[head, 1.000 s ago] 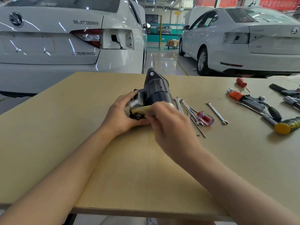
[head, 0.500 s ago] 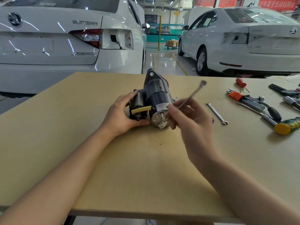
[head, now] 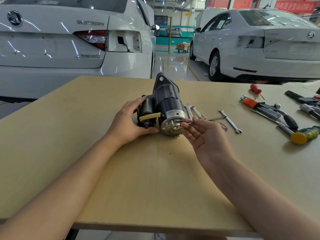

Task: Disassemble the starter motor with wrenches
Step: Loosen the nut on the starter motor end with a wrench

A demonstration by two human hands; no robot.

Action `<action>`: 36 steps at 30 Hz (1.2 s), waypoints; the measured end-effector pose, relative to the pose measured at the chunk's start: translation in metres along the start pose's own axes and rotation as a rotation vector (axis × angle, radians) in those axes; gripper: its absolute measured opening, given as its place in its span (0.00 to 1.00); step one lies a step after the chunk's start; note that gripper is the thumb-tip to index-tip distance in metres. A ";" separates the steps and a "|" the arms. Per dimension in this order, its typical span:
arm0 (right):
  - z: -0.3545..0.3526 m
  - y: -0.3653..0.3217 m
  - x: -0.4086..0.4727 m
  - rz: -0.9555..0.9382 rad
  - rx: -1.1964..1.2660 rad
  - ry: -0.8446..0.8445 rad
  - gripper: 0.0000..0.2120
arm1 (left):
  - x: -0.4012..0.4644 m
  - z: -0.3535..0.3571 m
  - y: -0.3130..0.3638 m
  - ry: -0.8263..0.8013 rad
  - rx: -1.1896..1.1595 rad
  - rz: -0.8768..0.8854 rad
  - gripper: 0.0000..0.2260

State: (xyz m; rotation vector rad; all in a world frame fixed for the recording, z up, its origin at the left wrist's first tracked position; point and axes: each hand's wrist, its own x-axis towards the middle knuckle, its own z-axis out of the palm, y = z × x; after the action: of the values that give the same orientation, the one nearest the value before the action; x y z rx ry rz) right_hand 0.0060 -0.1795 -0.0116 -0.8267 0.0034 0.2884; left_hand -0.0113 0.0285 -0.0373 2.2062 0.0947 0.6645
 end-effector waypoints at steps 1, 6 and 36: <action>0.000 -0.001 -0.001 -0.015 -0.012 -0.014 0.04 | 0.000 0.000 0.000 -0.001 0.000 0.000 0.46; 0.006 0.000 -0.010 -0.424 -0.381 -0.138 0.07 | 0.000 0.000 -0.001 -0.001 -0.003 0.003 0.46; 0.001 0.004 0.001 -0.080 -0.030 -0.047 0.05 | 0.000 0.001 0.003 -0.039 0.012 -0.026 0.47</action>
State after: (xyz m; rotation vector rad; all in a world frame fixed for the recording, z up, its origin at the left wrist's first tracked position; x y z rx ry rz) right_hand 0.0054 -0.1762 -0.0144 -0.8471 -0.0781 0.2327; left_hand -0.0112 0.0259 -0.0362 2.2245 0.1071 0.6083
